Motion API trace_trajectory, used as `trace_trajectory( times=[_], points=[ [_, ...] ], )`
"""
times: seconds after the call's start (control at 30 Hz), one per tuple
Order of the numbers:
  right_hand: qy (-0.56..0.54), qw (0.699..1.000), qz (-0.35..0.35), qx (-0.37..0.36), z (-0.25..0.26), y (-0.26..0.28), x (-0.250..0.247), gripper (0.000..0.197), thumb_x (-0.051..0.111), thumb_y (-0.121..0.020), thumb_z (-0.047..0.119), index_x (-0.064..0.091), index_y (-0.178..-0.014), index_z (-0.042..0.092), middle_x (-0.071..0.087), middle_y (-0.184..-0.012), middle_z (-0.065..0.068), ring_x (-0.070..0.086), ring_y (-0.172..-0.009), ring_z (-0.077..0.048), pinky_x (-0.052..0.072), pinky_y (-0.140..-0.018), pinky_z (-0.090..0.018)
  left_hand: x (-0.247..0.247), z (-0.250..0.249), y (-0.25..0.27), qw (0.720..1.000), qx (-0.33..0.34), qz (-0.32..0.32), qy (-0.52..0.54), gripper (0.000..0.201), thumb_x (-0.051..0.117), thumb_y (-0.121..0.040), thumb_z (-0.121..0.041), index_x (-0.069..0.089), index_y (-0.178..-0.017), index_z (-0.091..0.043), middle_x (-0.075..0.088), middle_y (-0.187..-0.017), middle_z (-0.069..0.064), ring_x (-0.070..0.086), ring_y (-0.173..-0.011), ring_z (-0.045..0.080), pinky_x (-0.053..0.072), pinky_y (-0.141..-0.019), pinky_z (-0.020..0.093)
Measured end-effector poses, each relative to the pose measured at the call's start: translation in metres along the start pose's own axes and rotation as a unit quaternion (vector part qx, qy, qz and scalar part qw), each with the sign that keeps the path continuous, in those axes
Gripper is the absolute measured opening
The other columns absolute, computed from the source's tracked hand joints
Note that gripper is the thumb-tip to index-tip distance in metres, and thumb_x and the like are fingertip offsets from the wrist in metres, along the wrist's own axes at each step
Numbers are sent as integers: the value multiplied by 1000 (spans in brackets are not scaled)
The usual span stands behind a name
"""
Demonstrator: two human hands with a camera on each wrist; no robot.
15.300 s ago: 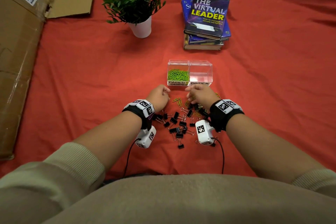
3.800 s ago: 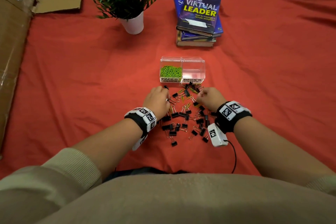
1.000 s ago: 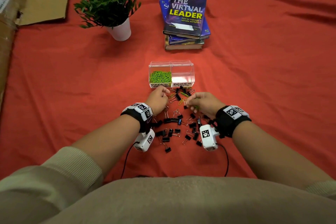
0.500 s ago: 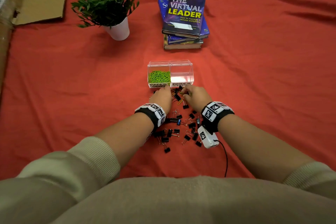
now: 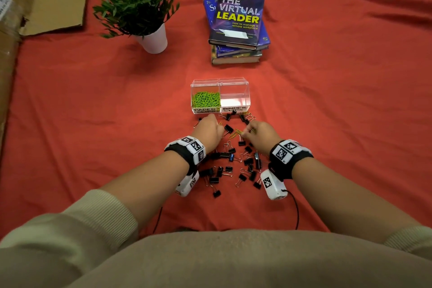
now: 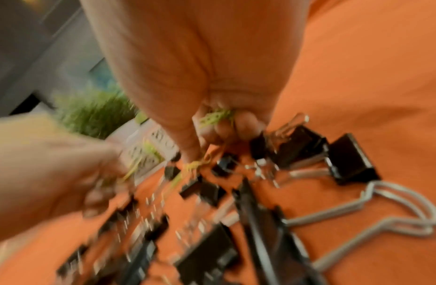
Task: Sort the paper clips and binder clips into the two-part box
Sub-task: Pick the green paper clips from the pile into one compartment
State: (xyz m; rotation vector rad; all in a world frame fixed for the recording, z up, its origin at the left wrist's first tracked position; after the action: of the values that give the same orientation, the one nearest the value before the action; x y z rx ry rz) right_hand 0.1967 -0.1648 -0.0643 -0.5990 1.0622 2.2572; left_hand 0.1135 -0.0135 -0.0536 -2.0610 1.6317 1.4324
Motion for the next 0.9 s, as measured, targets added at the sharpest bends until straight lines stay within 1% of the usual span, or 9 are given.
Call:
trace_trajectory(
  times=[0.13, 0.23, 0.37, 0.47, 0.57, 0.63, 0.7, 0.8, 0.9],
  points=[
    [-214, 972, 59, 73, -12, 10, -12, 13, 60, -90, 26, 65, -86, 14, 64, -67, -1, 46, -47, -12, 37, -44, -21, -7, -3, 1, 993, -1, -21, 115, 8, 48, -89, -13, 48, -82, -12, 56, -80, 1, 48, -66, 16, 40, -58, 30],
    [-378, 917, 78, 98, -18, 10, -20, 7, 60, -88, 12, 63, -83, 9, 59, -71, -3, 45, -54, -9, 39, -49, -19, -3, -9, -2, 983, -9, 17, 184, 8, 48, -92, -14, 54, -97, -15, 60, -86, 2, 49, -59, 12, 39, -52, 24],
    [-490, 864, 72, 86, -21, 11, -30, 11, 56, -89, 3, 63, -96, 5, 63, -76, -3, 48, -56, -6, 41, -45, -14, 6, -18, -2, 969, -6, 65, 240, 35, 38, -95, -9, 59, -118, -26, 55, -70, -2, 36, -43, 9, 30, -39, 17],
    [-513, 852, 69, 77, -24, 8, -35, 24, 47, -93, 4, 61, -112, 7, 59, -76, 0, 47, -57, -6, 39, -46, -16, 12, -26, 0, 964, -13, 81, 254, 35, 33, -93, -7, 66, -94, -19, 52, -63, -2, 34, -44, 11, 28, -43, 21],
    [-540, 833, 63, 105, -24, 3, -36, 24, 37, -97, 11, 61, -101, 7, 51, -72, 0, 45, -57, -9, 38, -46, -18, 17, -31, 0, 958, -31, 93, 268, 32, 30, -93, -7, 58, -79, -15, 52, -63, -2, 42, -50, 12, 34, -47, 23],
    [-517, 848, 48, 106, -20, -1, -37, 22, 40, -97, 17, 58, -86, 9, 49, -70, -1, 44, -56, -11, 36, -47, -20, 19, -33, -3, 968, -22, 86, 236, 28, 33, -94, -13, 53, -75, -15, 49, -63, -2, 43, -53, 14, 35, -51, 25],
    [-423, 902, 21, 83, -13, -6, -39, 20, 48, -96, 21, 56, -80, 11, 51, -69, -2, 45, -54, -11, 37, -46, -20, 20, -37, -5, 988, 18, 65, 136, 20, 40, -93, -20, 51, -77, -14, 50, -67, -1, 44, -58, 17, 35, -54, 28],
    [-210, 977, -17, 33, -4, -12, -36, 13, 49, -96, 15, 62, -95, 15, 55, -68, 1, 46, -53, -11, 40, -47, -19, 21, -43, -6, 991, 97, 64, -64, 14, 45, -91, -16, 55, -101, -14, 62, -89, 6, 59, -78, 25, 47, -64, 33],
    [-68, 998, -15, 2, 1, -15, -26, 21, 44, -97, 13, 61, -105, 24, 57, -70, 1, 42, -49, -11, 35, -44, -22, 22, -42, -7, 972, 135, 67, -181, 29, 44, -90, -7, 54, -116, -17, 60, -104, 9, 60, -95, 30, 45, -67, 37]
  ],
)
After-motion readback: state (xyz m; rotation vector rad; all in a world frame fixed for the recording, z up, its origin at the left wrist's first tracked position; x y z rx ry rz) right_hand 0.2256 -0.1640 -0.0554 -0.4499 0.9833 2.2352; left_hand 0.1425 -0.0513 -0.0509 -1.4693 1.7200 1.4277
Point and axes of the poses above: each hand's wrist, its own y-axis away from the middle knuckle, its own x-axis out of the palm, z = x × y, the point moved 4 cm from there along -y, towards the middle knuckle
